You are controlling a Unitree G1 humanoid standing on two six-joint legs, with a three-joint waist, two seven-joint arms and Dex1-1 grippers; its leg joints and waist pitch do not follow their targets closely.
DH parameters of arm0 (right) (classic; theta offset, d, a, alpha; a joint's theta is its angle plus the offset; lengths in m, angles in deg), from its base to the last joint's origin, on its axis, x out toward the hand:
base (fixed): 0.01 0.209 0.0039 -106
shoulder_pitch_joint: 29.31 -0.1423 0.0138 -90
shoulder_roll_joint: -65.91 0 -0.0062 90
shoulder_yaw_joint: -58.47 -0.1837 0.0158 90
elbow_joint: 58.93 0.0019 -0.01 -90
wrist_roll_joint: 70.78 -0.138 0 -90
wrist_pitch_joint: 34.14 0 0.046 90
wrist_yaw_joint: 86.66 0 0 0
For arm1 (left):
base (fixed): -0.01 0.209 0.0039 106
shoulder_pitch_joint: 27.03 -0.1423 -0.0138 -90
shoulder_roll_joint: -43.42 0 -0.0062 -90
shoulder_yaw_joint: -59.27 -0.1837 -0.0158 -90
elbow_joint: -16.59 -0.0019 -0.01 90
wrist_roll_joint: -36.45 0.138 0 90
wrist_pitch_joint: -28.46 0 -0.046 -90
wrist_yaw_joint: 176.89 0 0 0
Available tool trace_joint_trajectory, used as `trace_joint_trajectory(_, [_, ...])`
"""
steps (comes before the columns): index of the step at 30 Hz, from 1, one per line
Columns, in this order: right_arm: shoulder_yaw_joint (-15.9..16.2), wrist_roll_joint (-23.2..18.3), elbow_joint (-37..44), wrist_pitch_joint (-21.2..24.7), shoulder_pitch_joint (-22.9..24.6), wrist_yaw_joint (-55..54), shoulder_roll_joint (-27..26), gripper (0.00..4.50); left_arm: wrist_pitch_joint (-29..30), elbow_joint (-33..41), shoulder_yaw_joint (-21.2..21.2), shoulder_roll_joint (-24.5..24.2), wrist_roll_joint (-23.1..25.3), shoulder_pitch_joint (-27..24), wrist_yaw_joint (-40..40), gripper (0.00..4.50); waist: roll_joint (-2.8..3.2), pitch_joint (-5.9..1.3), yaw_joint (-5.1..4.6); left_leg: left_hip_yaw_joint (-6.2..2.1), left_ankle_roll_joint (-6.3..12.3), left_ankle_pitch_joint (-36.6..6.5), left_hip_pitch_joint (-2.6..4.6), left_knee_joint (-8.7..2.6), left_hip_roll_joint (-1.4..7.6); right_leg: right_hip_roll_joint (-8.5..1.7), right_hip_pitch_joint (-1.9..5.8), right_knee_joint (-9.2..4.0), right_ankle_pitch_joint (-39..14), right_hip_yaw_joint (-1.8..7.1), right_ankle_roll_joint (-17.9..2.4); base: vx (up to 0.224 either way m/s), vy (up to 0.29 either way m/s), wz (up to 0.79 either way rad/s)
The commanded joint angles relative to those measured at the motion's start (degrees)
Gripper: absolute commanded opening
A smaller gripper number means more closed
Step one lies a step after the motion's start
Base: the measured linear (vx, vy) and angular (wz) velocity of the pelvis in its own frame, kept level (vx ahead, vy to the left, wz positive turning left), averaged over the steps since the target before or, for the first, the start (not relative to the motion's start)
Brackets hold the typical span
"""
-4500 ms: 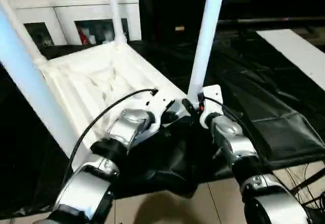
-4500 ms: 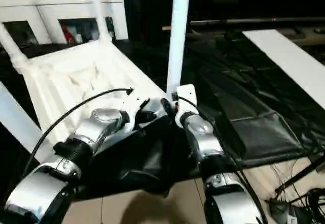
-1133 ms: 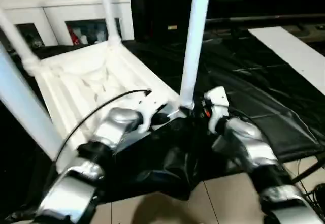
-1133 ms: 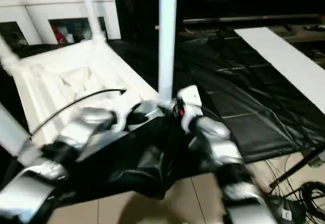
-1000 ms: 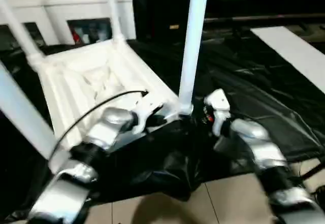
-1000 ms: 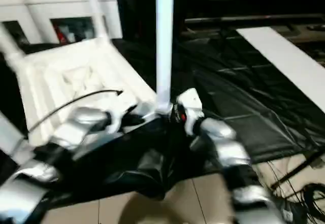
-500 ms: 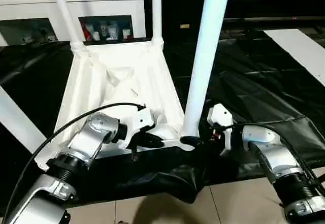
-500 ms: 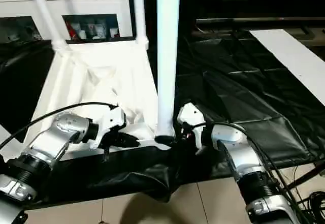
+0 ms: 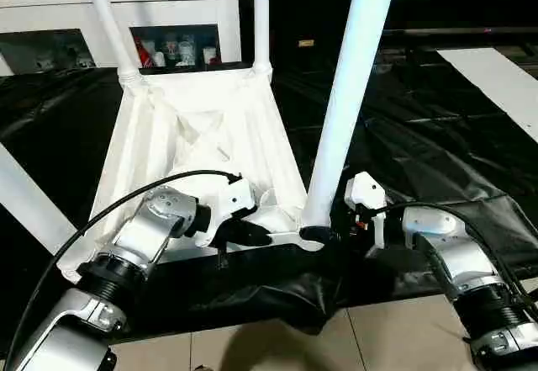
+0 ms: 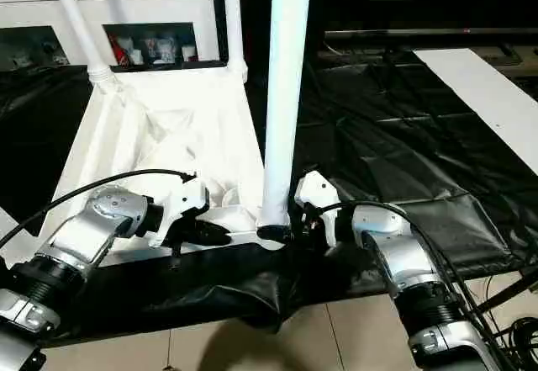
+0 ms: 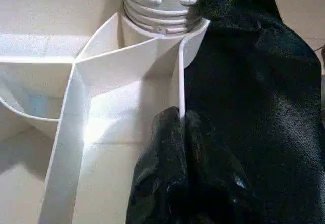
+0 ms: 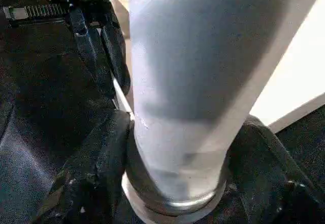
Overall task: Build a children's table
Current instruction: Rotate leg to tighten
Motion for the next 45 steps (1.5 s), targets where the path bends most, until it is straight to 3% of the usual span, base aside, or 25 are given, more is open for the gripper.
trace_joint_trajectory(1, [0.47, 0.73, -0.41, -0.02, -0.24, 0.63, 0.28, 2.52, 0.3, 0.89, -2.34, 0.16, 0.5, -1.04, -2.13, 0.0, -0.6, -3.29, -0.27, 0.03, 3.35, -11.91, 0.52, -3.3, 0.91, -1.67, 2.65, -3.43, -9.12, 1.42, -13.37, 0.0, 0.0, 0.0])
trace_joint_trajectory(8, [-0.54, 1.64, -2.3, 0.86, 0.18, -4.72, -1.45, 2.52, 1.8, -1.28, -1.24, 1.59, 1.26, -0.71, 2.24, 0.0, -0.42, -3.24, -0.39, 0.08, 3.17, -11.99, 0.5, -3.29, 0.88, -1.65, 2.62, -3.42, -8.71, 1.4, -13.81, 0.0, 0.0, 0.0])
trace_joint_trajectory(9, [-0.9, 1.88, -2.94, 1.05, 0.09, -6.32, -2.04, 2.52, 1.92, -2.26, -0.83, 2.26, 1.59, -0.37, 3.98, 0.0, -0.4, -3.13, -0.37, 0.04, 2.92, -12.67, 0.52, -3.36, 0.84, -1.68, 2.59, -3.56, -9.86, 1.36, -13.65, 0.0, 0.0, 0.0])
trace_joint_trajectory(11, [-2.63, 3.13, -5.86, 1.99, -0.5, -14.78, -5.11, 2.51, 2.02, -7.02, 1.06, 5.63, 2.9, 1.55, 12.11, 0.0, -0.37, -2.77, -0.85, -0.12, 0.59, -17.86, 0.85, -3.62, 0.66, -1.79, 2.19, -4.55, -19.49, 1.33, -11.3, 0.0, 0.0, 0.0])
trace_joint_trajectory(13, [-4.23, 4.01, -7.75, 3.7, -1.25, -23.56, -8.72, 2.51, 3.46, -11.16, 2.73, 9.29, 3.28, 3.88, 19.1, 0.0, -0.12, -2.72, -1.13, -0.42, -0.54, -19.34, 0.96, -3.83, 0.62, -1.73, 1.98, -4.74, -22.3, 1.27, -9.79, 0.0, 0.0, 0.0])
trace_joint_trajectory(16, [-6.65, 4.53, -10.89, 5.76, -3.47, -35.44, -13.7, 2.51, 5.8, -16.09, 4.38, 13.84, 3.54, 7.1, 27.15, 0.0, -0.21, -2.73, -1.79, -0.68, -1.3, -21.34, 1.0, -3.82, 0.27, -1.7, 1.72, -5.34, -26.31, 1.07, -8.11, 0.0, 0.0, 0.0])
trace_joint_trajectory(20, [-8.83, 4.26, -14.56, 7.64, -6.17, -44.24, -17.16, 2.51, 6.41, -20.9, 6.54, 17.48, 2.8, 9.93, 33.6, 0.0, -0.25, -2.85, -1.88, -0.82, -0.91, -21.23, 0.86, -3.83, 0.13, -1.61, 1.71, -5.62, -25.96, 0.93, -7.34, 0.0, 0.0, 0.0])
trace_joint_trajectory(22, [-11.13, 4.62, -19.26, 7.9, -9.28, -53.1, -19.83, 2.51, 4.41, -26.11, 8.11, 19.77, 3.18, 12.46, 39.36, 0.0, -0.26, -2.91, -1.88, -0.79, -0.52, -21.14, 0.75, -3.83, 0.13, -1.62, 1.76, -5.62, -24.69, 0.92, -7.58, 0.0, 0.0, 0.0])
trace_joint_trajectory(23, [-11.13, 4.62, -19.26, 7.9, -9.28, -53.1, -19.83, 2.51, 4.41, -26.11, 8.11, 19.77, 3.18, 12.46, 39.36, 0.0, -0.19, -2.88, -2.02, -0.65, -0.48, -20.89, 0.71, -3.72, -0.07, -1.56, 1.5, -5.68, -24.56, 0.99, -7.6, 0.0, 0.0, 0.0])
trace_joint_trajectory(25, [-12.05, 4.86, -21.98, 6.99, -11.33, -56.48, -21.71, 2.51, 2.68, -28.86, 8.4, 20.21, 3.84, 13.77, 41.65, 0.0, -0.18, -3.09, -2.0, -0.79, -0.76, -20.31, 0.71, -3.79, 0.08, -1.63, 1.7, -5.39, -22.32, 1.01, -8.14, 0.0, 0.0, 0.0])
trace_joint_trajectory(30, [-12.51, 3.15, -20.79, 3.82, -11.46, -50.57, -23.29, 2.51, 1.67, -29.21, 7.65, 19.17, 4.86, 13.97, 39.68, 0.0, -0.43, -3.26, -1.66, -0.56, 0.69, -17.52, 0.35, -3.69, 0.26, -1.68, 2.33, -4.65, -14.91, 1.12, -10.16, 0.0, 0.0, 0.0])
trace_joint_trajectory(32, [-12.4, 1.64, -18.58, 2.94, -10.56, -46.46, -23.12, 2.51, 0.98, -28.14, 7.2, 18.18, 4.87, 13.27, 37.41, 0.0, -0.43, -3.19, -1.49, -0.5, 1.58, -17.0, 0.29, -3.68, 0.29, -1.83, 2.47, -4.62, -14.54, 1.12, -10.48, 0.0, 0.0, 0.0])
trace_joint_trajectory(33, [-12.31, 1.49, -18.2, 2.87, -10.39, -45.89, -23.03, 2.51, 0.92, -27.98, 7.18, 18.05, 4.84, 13.16, 37.17, 0.0, -0.52, -3.16, -1.59, -0.58, 1.97, -16.38, -0.07, -3.73, 0.22, -1.79, 2.75, -4.46, -14.36, 1.05, -10.25, 0.0, 0.0, 0.0])
trace_joint_trajectory(34, [-11.52, 0.7, -15.74, 2.55, -9.33, -42.51, -22.27, 2.96, 0.03, -27.19, 6.85, 17.16, 4.79, 12.49, 35.17, 0.0, -0.72, -3.11, -1.78, -0.87, 2.24, -15.55, -0.73, -3.98, 0.17, -1.86, 3.35, -4.4, -15.42, 0.8, -9.24, 0.0, 0.0, 0.0])
trace_joint_trajectory(35, [-11.13, 0.14, -14.29, 2.84, -8.72, -40.57, -21.54, 2.96, 0.17, -26.55, 6.47, 16.49, 4.89, 11.98, 33.88, 0.0, -0.8, -3.15, -1.84, -0.83, 2.32, -15.22, -0.71, -3.96, 0.15, -1.84, 3.34, -4.51, -15.76, 0.79, -8.83, 0.0, 0.0, 0.0])
trace_joint_trajectory(37, [-10.82, -1.09, -11.68, 3.44, -7.75, -37.1, -20.0, 2.9, 0.13, -24.96, 5.75, 15.08, 4.99, 10.86, 31.07, 0.0, -0.78, -3.31, -2.17, -0.59, 2.74, -14.48, -0.17, -3.66, 0.38, -1.87, 2.79, -4.48, -14.27, 1.01, -10.47, 0.0, 0.0, 0.0])
trace_joint_trajectory(38, [-10.47, -2.56, -9.41, 4.37, -7.01, -33.23, -18.24, 3.29, -0.22, -24.16, 5.02, 13.79, 4.91, 10.1, 28.35, 0.0, -0.82, -3.25, -2.01, -0.58, 2.86, -14.27, -0.07, -3.66, 0.42, -1.89, 2.85, -4.51, -14.01, 1.01, -10.85, 0.0, 0.0, 0.0])
trace_joint_trajectory(40, [-9.63, -3.55, -7.01, 5.57, -6.13, -29.3, -16.28, 3.35, -0.14, -23.03, 4.3, 12.61, 4.82, 9.31, 25.77, 0.0, -0.8, -3.31, -1.95, -0.48, 3.67, -13.03, -0.03, -3.53, 0.52, -1.83, 2.97, -4.23, -12.16, 1.03, -11.93, 0.0, 0.0, 0.0])
trace_joint_trajectory(45, [-6.26, -2.0, -2.83, 5.51, -3.52, -19.32, -9.55, 3.44, 0.0, -18.61, 2.44, 9.58, 4.22, 6.86, 18.8, 0.0, -0.74, -3.26, -1.59, -0.25, 4.11, -12.1, 0.16, -3.38, 0.76, -1.88, 2.93, -3.98, -9.97, 1.11, -13.42, 0.0, 0.0, 0.0])
